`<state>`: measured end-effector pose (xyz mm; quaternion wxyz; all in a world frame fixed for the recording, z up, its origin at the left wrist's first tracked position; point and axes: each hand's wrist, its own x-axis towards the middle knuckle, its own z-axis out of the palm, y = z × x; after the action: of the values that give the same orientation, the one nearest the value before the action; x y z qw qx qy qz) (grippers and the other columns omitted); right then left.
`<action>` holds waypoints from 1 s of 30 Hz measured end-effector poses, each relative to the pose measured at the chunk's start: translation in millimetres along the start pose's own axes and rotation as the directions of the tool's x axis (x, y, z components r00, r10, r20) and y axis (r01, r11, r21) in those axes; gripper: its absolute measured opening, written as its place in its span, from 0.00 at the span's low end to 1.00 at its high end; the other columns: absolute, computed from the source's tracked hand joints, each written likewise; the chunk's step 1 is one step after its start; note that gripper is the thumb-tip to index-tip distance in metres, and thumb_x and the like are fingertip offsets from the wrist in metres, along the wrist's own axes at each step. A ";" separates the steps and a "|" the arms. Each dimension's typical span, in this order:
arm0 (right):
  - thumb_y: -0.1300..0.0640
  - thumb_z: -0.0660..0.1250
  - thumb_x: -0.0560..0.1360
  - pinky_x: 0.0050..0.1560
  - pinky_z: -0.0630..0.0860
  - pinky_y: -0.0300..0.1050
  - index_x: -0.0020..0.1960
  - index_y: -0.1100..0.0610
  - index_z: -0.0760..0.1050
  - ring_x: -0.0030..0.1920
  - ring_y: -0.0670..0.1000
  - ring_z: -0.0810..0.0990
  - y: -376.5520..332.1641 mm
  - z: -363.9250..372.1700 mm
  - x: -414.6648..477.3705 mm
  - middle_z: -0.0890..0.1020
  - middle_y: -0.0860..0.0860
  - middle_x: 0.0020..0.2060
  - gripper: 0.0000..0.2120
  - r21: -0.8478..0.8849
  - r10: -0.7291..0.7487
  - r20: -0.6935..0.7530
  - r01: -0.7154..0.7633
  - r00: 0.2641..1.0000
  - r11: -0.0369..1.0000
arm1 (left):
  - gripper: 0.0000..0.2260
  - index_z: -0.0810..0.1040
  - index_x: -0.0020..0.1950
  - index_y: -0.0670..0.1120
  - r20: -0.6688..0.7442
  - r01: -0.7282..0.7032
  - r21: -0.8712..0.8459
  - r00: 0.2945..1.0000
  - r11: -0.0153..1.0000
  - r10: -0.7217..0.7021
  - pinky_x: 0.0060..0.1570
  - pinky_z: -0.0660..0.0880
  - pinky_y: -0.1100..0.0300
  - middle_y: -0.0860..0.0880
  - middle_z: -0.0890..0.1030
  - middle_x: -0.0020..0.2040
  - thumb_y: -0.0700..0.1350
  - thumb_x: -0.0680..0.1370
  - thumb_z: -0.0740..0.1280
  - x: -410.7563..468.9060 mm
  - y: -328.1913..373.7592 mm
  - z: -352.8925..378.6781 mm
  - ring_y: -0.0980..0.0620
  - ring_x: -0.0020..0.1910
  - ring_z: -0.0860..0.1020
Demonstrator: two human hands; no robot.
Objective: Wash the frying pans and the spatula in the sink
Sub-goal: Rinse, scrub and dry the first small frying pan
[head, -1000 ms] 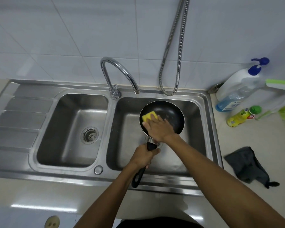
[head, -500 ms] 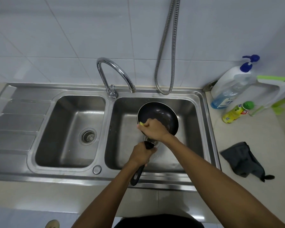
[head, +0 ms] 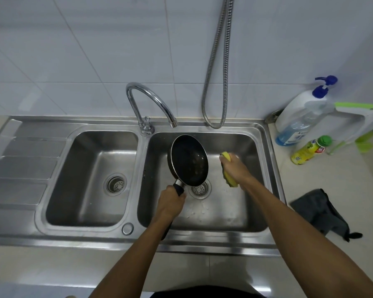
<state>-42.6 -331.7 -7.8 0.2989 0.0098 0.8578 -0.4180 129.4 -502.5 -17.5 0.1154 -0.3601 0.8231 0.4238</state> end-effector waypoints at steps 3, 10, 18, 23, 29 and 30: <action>0.38 0.48 0.83 0.53 0.73 0.53 0.49 0.53 0.72 0.53 0.64 0.79 16.2 10.4 0.5 0.81 0.55 0.48 0.23 -0.282 -0.089 -0.096 0.059 0.991 0.958 | 0.09 0.77 0.53 0.40 -0.011 0.014 -0.028 1.000 1.000 -0.014 0.27 0.72 0.63 0.48 0.78 0.39 0.45 0.78 0.69 3.3 -4.5 0.9 0.52 0.32 0.78; 0.39 0.45 0.84 0.51 0.79 0.56 0.46 0.60 0.79 0.48 0.63 0.81 18.9 28.0 0.9 0.84 0.60 0.44 0.32 -0.470 -0.132 -0.211 0.018 0.969 0.882 | 0.11 0.76 0.42 0.44 0.063 0.122 -0.228 0.992 0.966 -0.110 0.32 0.77 0.54 0.47 0.78 0.33 0.51 0.76 0.71 6.8 -18.5 10.1 0.49 0.28 0.77; 0.43 0.47 0.86 0.52 0.79 0.55 0.47 0.64 0.81 0.49 0.62 0.83 24.9 23.4 -4.6 0.85 0.61 0.44 0.32 -0.508 -0.123 -0.180 0.014 0.976 0.861 | 0.11 0.74 0.39 0.44 0.150 0.206 -0.438 0.976 0.875 -0.155 0.27 0.70 0.58 0.50 0.73 0.26 0.47 0.77 0.71 -6.1 -12.0 25.0 0.53 0.22 0.70; 0.37 0.53 0.83 0.56 0.74 0.53 0.62 0.57 0.73 0.56 0.61 0.79 25.8 6.6 -0.6 0.80 0.57 0.52 0.25 -0.306 -0.032 -0.083 0.005 0.996 0.952 | 0.11 0.72 0.39 0.44 0.190 0.241 -0.516 0.968 0.822 -0.165 0.23 0.68 0.61 0.50 0.70 0.26 0.44 0.78 0.69 -14.0 -0.6 32.7 0.54 0.22 0.68; 0.43 0.70 0.73 0.63 0.74 0.58 0.72 0.50 0.64 0.63 0.64 0.74 31.2 -58.3 9.1 0.73 0.61 0.64 0.32 -0.300 -0.078 -0.283 -0.010 0.956 0.954 | 0.10 0.73 0.40 0.43 0.207 0.258 -0.595 0.964 0.761 -0.165 0.23 0.68 0.60 0.50 0.69 0.25 0.43 0.80 0.69 -21.3 22.5 47.7 0.53 0.22 0.67; 0.44 0.72 0.72 0.63 0.74 0.59 0.72 0.52 0.63 0.63 0.65 0.74 32.5 -74.6 11.4 0.73 0.61 0.64 0.34 -0.285 -0.063 -0.309 -0.029 0.949 0.958 | 0.10 0.73 0.40 0.43 0.204 0.255 -0.598 0.965 0.760 -0.163 0.23 0.68 0.60 0.50 0.69 0.25 0.43 0.80 0.69 -22.1 27.3 51.1 0.53 0.22 0.67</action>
<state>-81.0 -259.4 -1.6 0.1529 0.0258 0.9458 -0.2852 120.4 -441.2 -21.2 0.0946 -0.4371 0.5826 0.6787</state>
